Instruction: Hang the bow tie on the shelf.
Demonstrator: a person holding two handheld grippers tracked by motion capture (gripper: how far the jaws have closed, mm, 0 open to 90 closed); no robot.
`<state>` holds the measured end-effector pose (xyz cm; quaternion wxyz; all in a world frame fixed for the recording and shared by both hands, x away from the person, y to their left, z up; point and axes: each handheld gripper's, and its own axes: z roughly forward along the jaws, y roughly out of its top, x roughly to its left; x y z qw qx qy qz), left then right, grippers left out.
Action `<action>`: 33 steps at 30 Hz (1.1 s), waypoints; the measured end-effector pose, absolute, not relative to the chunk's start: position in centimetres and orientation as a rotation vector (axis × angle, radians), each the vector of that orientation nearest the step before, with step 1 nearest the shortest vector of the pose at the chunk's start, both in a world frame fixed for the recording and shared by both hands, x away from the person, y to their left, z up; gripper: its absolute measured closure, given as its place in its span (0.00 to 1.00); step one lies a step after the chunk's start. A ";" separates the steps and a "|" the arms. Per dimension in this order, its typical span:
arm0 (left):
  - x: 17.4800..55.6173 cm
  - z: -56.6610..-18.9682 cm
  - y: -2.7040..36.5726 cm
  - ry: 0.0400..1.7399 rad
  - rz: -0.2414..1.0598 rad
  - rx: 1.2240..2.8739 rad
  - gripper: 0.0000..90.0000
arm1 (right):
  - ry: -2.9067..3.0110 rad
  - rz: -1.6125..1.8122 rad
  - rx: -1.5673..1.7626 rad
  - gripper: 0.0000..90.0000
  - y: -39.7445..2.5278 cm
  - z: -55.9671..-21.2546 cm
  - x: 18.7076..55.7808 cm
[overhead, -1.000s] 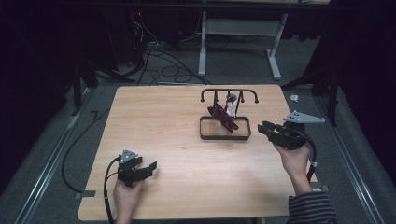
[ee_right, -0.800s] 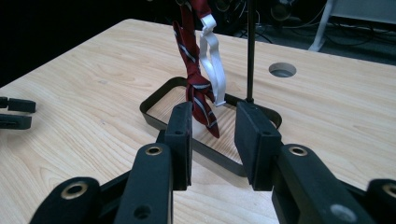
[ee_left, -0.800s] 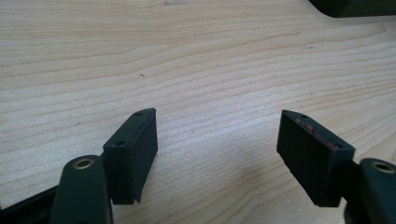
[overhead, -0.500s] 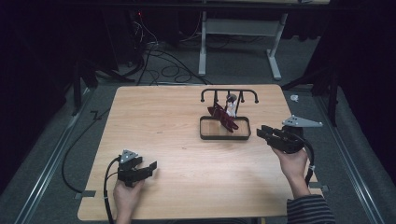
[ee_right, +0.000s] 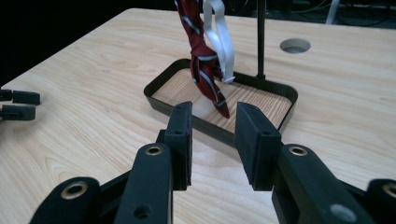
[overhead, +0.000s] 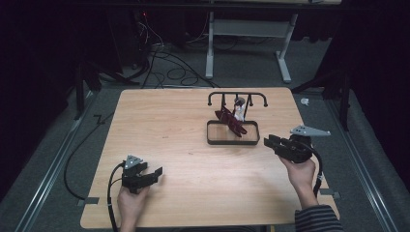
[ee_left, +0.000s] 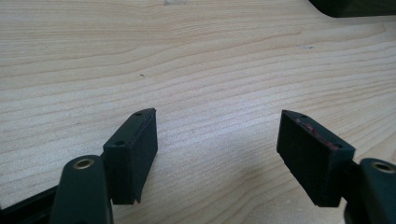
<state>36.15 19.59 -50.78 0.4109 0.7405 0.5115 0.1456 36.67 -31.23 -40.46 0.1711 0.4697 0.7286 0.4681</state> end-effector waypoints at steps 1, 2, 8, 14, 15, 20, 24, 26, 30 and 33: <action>36.1 -50.8 19.6 1.287 0.366 1.864 0.33 | 2.072 1.332 1.337 0.77 -31.2 -40.6 36.7; 36.1 -50.8 19.6 1.286 0.366 1.863 0.33 | 2.076 1.332 1.342 0.77 -31.2 -40.8 36.6; 36.1 -50.8 19.6 1.286 0.367 1.863 0.33 | 2.084 1.339 1.355 0.77 -31.1 -41.6 36.5; 36.1 -50.8 19.6 1.287 0.366 1.863 0.33 | 2.089 1.340 1.377 0.77 -31.1 -42.3 36.4; 36.1 -50.8 19.6 1.286 0.366 1.864 0.33 | 2.090 1.342 1.381 0.77 -31.1 -42.5 36.3; 36.1 -50.8 19.6 1.286 0.366 1.865 0.33 | 2.094 1.343 1.393 0.77 -31.1 -43.1 36.2; 36.1 -50.8 19.6 1.288 0.366 1.863 0.33 | 2.098 1.341 1.404 0.77 -31.1 -43.5 36.2; 36.1 -50.8 19.6 1.288 0.366 1.863 0.33 | 2.099 1.341 1.404 0.77 -31.1 -43.7 36.2; 36.1 -50.8 19.6 1.288 0.365 1.863 0.33 | 2.106 1.340 1.418 0.77 -30.9 -44.3 36.2; 36.1 -50.8 19.6 1.288 0.365 1.863 0.33 | 2.110 1.337 1.429 0.77 -30.8 -44.7 36.2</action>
